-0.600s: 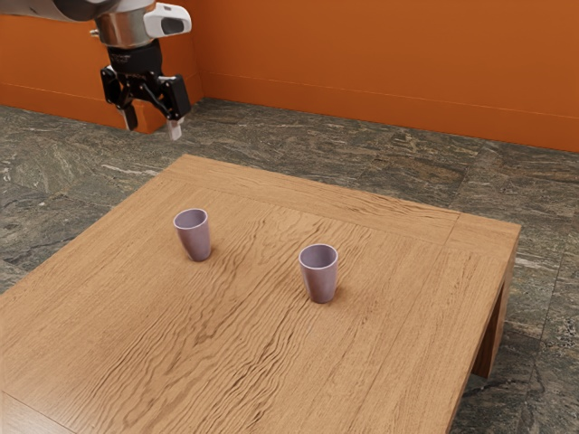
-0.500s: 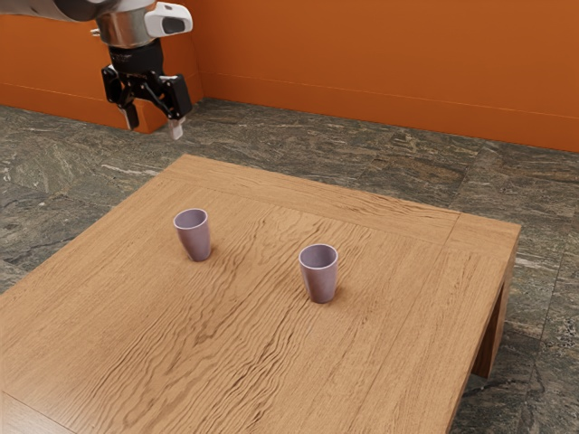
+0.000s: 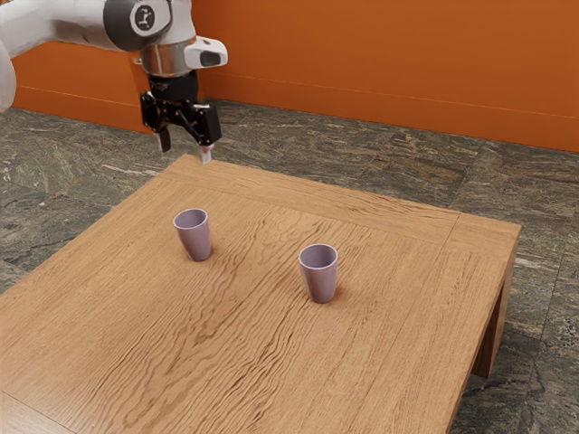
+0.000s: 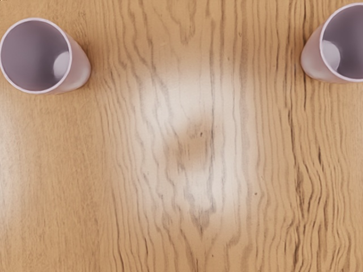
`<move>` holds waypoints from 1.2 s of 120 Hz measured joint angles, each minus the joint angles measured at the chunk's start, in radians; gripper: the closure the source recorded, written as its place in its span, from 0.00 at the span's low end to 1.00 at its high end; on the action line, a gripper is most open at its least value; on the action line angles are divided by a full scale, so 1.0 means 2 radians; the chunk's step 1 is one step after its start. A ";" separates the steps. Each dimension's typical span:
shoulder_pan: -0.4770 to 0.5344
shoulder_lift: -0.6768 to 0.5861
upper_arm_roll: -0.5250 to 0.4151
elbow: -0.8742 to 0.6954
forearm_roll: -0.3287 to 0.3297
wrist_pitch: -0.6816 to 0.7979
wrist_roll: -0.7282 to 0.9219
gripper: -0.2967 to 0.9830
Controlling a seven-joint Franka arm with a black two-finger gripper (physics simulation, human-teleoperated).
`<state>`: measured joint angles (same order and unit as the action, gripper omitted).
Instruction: Place the right cup onto the left cup
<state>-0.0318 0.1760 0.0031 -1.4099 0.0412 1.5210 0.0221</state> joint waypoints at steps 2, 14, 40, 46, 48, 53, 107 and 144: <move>0.000 0.003 0.000 0.000 0.000 0.002 0.001 0.23; -0.001 0.014 -0.001 -0.005 0.000 0.016 0.006 0.23; -0.004 0.022 -0.004 -0.042 0.000 0.060 0.016 0.23; -0.004 0.028 -0.005 -0.047 0.000 0.070 0.018 0.23; -0.004 0.031 -0.005 -0.047 0.000 0.073 0.018 0.23; -0.004 0.040 -0.005 -0.046 0.000 0.080 0.020 0.23; -0.022 0.106 -0.005 0.004 -0.011 0.108 0.019 0.23; -0.039 0.130 -0.004 0.021 -0.032 0.103 -0.012 0.23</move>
<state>-0.1108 0.4368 -0.0040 -1.3688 -0.0232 1.7267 -0.0029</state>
